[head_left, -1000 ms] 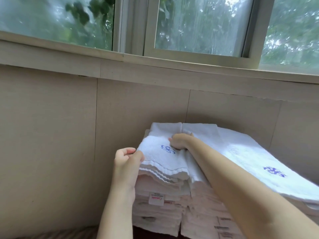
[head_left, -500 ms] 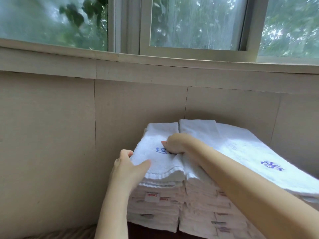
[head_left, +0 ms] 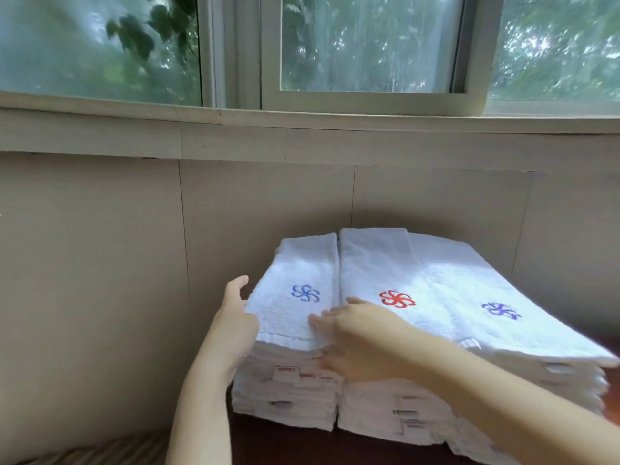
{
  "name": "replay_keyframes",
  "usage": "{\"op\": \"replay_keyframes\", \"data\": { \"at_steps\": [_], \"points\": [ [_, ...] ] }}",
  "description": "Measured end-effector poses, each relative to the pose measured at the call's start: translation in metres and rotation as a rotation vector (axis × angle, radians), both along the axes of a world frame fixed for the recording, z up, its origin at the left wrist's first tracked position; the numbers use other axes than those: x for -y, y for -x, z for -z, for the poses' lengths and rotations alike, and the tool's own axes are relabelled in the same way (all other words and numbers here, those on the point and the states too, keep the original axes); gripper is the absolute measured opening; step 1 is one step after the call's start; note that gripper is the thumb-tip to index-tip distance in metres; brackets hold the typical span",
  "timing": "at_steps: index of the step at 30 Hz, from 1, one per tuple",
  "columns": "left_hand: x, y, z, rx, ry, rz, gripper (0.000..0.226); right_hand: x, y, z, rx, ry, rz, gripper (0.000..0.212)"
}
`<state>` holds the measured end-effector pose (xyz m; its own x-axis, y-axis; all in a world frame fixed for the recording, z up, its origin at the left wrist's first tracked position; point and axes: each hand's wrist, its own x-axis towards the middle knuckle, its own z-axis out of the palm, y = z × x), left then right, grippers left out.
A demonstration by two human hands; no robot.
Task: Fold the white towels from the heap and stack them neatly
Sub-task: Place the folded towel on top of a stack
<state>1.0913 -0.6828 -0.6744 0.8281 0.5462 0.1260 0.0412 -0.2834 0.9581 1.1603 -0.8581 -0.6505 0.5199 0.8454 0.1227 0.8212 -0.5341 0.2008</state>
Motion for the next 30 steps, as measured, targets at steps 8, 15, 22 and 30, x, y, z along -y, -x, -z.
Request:
{"op": "replay_keyframes", "data": {
  "at_steps": [8, 15, 22, 30],
  "points": [
    [0.025, -0.009, 0.003, -0.146, -0.552, -0.359, 0.059, -0.004, 0.014, 0.009, 0.147, -0.056, -0.057, 0.022],
    [0.025, -0.068, -0.027, -0.189, -0.792, -0.04, 0.043, 0.016, -0.038, -0.03, -0.117, -0.601, 0.087, 0.033],
    [0.039, -0.101, 0.001, -0.592, -1.099, 0.11, 0.055, 0.051, -0.101, 0.009, -0.372, -0.208, 0.509, 0.066],
    [0.079, -0.033, -0.002, -0.405, -1.052, 0.257, 0.064, 0.093, -0.031, 0.016, -0.211, -0.111, 0.312, 0.063]
  ]
}}
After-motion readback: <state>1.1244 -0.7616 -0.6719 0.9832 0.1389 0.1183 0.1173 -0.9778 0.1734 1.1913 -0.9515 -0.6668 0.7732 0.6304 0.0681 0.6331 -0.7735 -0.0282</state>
